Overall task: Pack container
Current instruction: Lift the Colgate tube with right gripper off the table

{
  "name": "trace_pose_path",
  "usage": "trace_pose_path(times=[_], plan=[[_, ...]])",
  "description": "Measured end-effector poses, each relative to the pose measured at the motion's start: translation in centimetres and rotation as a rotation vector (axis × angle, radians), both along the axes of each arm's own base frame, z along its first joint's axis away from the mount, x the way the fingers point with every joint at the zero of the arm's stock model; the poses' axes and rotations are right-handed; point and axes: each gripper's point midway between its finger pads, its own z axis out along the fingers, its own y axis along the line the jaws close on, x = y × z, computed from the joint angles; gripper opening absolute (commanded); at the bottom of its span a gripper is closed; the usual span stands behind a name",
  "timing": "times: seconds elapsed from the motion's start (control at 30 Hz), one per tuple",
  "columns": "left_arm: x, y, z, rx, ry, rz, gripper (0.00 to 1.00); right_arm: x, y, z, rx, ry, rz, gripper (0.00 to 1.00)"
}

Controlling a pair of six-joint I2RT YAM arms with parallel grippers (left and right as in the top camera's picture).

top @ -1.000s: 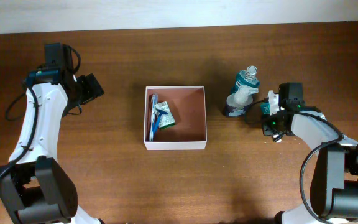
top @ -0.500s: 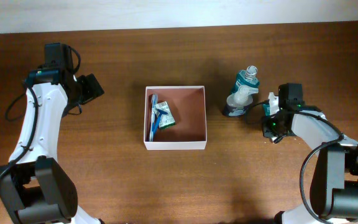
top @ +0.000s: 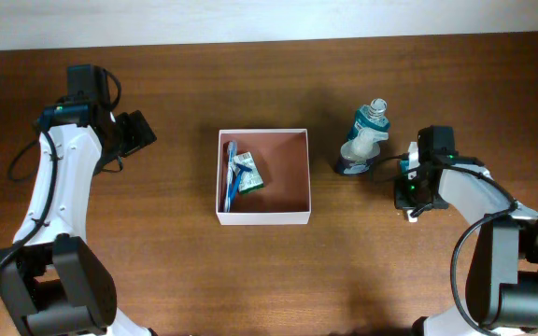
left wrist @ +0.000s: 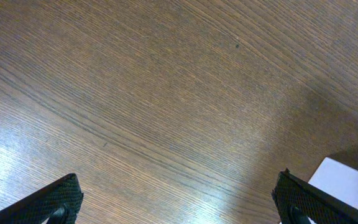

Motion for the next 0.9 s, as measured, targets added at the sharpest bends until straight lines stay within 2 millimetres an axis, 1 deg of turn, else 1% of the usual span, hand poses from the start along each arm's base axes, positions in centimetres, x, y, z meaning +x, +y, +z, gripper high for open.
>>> trace_pose_path(times=[0.17,0.3,0.5,0.6,0.9], plan=[[0.0,0.0,0.0,0.000,0.000,0.000,0.99,-0.2,0.7,0.0,0.044,0.005,-0.020,0.04],[0.0,0.0,0.0,0.000,0.000,0.000,0.99,-0.6,1.8,0.0,0.117,0.020,-0.020,0.04],[0.0,0.0,0.0,0.000,0.000,0.000,0.99,-1.8,3.6,0.1,0.219,0.071,-0.016,0.04],[0.0,0.0,0.0,0.000,0.000,0.000,0.99,-2.8,4.5,0.2,0.268,0.110,-0.017,0.04],[0.0,0.0,0.0,0.000,0.000,0.000,0.99,-5.1,6.0,0.3,0.356,0.197,-0.029,0.04]])
